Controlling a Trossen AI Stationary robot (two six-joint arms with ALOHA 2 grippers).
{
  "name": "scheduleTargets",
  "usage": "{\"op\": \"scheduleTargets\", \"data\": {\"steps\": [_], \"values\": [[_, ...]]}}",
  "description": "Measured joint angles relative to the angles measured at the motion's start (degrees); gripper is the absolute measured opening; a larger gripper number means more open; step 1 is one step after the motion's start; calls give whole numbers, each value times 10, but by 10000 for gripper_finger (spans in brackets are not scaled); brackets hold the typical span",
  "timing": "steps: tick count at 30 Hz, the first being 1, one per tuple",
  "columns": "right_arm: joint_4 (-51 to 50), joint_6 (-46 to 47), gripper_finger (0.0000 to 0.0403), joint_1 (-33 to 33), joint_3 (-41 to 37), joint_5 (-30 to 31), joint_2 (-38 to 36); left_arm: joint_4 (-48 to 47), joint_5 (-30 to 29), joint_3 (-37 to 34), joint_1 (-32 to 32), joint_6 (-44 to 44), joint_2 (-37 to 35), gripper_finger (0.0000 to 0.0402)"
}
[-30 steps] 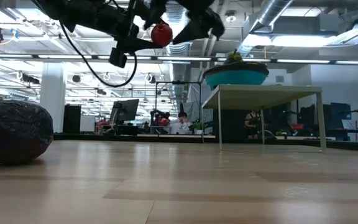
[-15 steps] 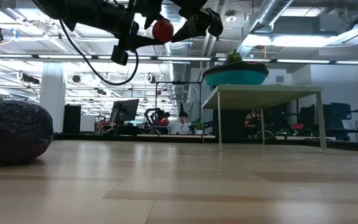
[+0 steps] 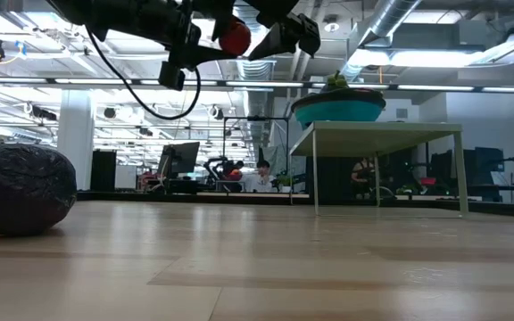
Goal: Pick & Place Fruit
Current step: Put the top red pomegranate into the blue strainer bowl on the shelf
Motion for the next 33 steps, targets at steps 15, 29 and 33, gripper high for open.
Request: {"op": "scheduleTargets", "data": {"steps": [15,29,33], "values": [[-3,1,177,0,0,-40,-1,-3,-1,-1,-5,1,0,219],[-175,101,177,29,-2,-162,-58,45,65,1,39,145,0,338],[-249,118,183,45,-3,-200,-90,52,130,1,58,212,0,346]]}}
